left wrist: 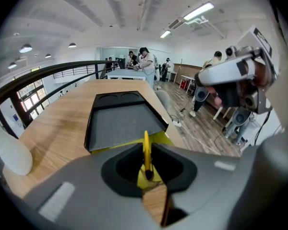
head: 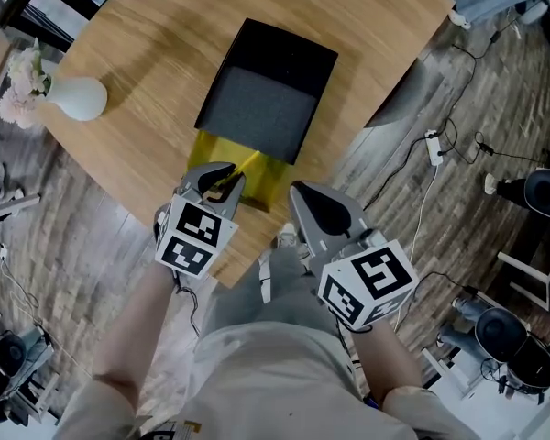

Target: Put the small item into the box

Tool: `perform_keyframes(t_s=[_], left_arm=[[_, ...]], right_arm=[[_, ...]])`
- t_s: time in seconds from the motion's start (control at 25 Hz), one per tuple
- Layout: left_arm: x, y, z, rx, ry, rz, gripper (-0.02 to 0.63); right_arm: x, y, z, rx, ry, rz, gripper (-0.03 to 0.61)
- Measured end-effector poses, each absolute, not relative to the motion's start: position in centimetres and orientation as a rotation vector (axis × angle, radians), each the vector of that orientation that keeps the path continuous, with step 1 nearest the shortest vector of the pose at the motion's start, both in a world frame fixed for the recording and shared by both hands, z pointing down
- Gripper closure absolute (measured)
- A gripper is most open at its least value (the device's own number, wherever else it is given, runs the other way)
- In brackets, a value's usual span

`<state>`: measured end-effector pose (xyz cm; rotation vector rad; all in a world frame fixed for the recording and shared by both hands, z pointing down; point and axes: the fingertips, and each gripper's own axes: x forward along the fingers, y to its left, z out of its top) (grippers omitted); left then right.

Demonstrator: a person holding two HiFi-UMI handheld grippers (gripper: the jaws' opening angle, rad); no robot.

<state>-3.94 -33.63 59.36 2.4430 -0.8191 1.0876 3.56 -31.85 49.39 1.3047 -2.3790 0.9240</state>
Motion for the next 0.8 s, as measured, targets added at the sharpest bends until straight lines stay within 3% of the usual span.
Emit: perform_keyframes(t_s=[0.8], left_arm=[[-3.8, -32.5, 65.4, 2.374, -0.676, 1.266, 0.554]], right_arm=[[2.2, -31.1, 52.5, 1.252, -2.347, 0.993, 0.58]])
